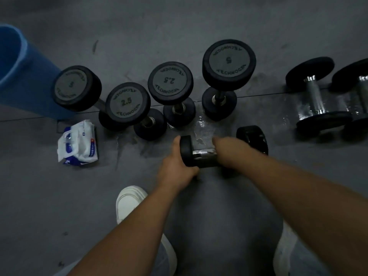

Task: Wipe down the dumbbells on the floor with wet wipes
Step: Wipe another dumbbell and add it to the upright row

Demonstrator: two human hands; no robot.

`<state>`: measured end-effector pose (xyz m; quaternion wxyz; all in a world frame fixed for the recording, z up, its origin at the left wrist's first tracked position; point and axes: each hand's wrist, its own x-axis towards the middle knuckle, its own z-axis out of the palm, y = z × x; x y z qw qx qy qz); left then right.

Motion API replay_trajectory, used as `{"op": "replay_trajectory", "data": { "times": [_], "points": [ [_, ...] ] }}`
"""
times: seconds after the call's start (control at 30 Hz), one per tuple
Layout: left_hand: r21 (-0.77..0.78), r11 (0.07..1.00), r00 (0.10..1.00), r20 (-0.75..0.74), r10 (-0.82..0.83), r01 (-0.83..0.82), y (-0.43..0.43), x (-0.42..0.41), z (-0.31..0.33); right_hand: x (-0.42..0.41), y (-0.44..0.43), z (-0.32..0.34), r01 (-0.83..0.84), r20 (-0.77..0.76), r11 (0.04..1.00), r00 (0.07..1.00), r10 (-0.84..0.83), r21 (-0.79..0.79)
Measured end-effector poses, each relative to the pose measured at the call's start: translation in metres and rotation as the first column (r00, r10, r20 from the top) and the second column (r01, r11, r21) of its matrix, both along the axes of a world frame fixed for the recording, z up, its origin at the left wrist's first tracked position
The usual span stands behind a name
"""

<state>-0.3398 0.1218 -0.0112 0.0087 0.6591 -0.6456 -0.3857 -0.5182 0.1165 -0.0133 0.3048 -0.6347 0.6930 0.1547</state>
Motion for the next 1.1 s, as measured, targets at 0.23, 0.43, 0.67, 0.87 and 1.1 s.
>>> {"op": "replay_trajectory", "data": {
  "times": [0.23, 0.43, 0.67, 0.87, 1.1],
  "points": [
    [0.09, 0.992, 0.996, -0.022, -0.091, 0.093, 0.011, 0.008, 0.008, -0.001, 0.038, 0.007, 0.204, 0.152, 0.968, 0.962, -0.226, 0.145],
    [-0.037, 0.988, 0.98, -0.143, 0.142, -0.148, 0.043, 0.009, 0.006, 0.038, 0.075, -0.011, 0.724, 0.336, 0.659, 0.684, -0.647, -0.205],
    [-0.047, 0.998, 0.999, 0.004, 0.046, -0.046, 0.012, 0.009, 0.001, 0.025, 0.076, -0.015, 0.622, 0.228, 0.75, 0.782, -0.58, -0.227],
    [-0.042, 0.998, 0.999, 0.02, 0.048, -0.048, 0.004, -0.004, 0.005, 0.019, 0.065, -0.016, 0.558, 0.299, 0.806, 0.817, -0.493, -0.198],
    [0.047, 0.999, 0.994, -0.105, -0.01, 0.015, 0.006, 0.002, -0.001, 0.041, 0.066, -0.015, 0.469, 0.34, 0.874, 0.849, -0.405, -0.128]
  ]
}}
